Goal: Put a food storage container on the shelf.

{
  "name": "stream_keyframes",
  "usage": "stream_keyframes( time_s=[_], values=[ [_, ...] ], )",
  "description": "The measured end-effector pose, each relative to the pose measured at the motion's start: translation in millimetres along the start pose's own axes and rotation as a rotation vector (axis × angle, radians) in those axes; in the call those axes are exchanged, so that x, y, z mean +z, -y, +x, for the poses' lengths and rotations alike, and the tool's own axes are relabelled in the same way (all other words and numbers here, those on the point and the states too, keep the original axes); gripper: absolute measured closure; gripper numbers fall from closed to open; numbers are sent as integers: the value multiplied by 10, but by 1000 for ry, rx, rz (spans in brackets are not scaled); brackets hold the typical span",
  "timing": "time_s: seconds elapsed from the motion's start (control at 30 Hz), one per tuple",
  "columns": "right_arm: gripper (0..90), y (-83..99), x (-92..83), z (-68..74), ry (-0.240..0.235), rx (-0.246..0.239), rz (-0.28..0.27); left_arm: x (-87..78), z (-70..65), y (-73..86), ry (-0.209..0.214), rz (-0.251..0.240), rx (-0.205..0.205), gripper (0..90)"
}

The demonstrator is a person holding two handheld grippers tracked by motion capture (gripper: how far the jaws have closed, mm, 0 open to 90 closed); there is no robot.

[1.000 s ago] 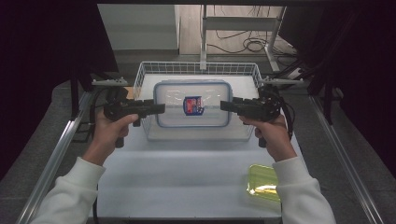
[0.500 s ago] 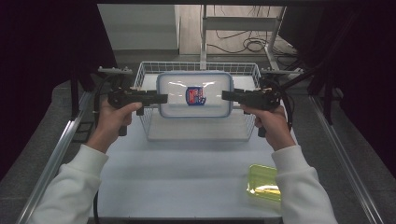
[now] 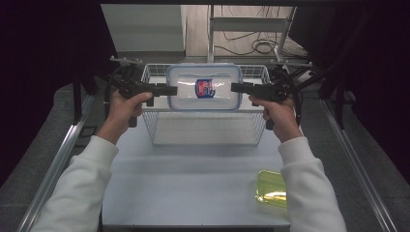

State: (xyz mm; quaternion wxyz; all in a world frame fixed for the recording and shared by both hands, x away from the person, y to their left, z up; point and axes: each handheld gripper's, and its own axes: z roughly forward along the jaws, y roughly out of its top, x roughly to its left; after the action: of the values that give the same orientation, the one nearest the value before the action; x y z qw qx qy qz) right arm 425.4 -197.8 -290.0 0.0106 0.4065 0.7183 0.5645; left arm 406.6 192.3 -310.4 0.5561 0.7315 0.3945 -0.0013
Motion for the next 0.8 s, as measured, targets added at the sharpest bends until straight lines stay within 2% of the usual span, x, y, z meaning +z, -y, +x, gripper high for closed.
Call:
stream_keyframes(
  time_s=[0.33, 0.43, 0.5, 0.57, 0.8],
  values=[
    [487, -27, 104, -185, 14, 59, -4, 150, 161, -29, 4, -12, -54, 520],
    [485, -36, 117, -212, 11, 66, -2, 161, 165, -41, 2, -13, -69, 518],
    [482, -41, 129, -241, 11, 79, 2, 171, 148, -64, -16, -7, -53, 516],
    [478, -39, 134, -258, 17, 93, 3, 182, 131, -81, -30, -3, -53, 511],
    [472, -51, 168, -264, 51, 107, -30, 209, 150, -93, -35, -12, -105, 489]
  ],
)
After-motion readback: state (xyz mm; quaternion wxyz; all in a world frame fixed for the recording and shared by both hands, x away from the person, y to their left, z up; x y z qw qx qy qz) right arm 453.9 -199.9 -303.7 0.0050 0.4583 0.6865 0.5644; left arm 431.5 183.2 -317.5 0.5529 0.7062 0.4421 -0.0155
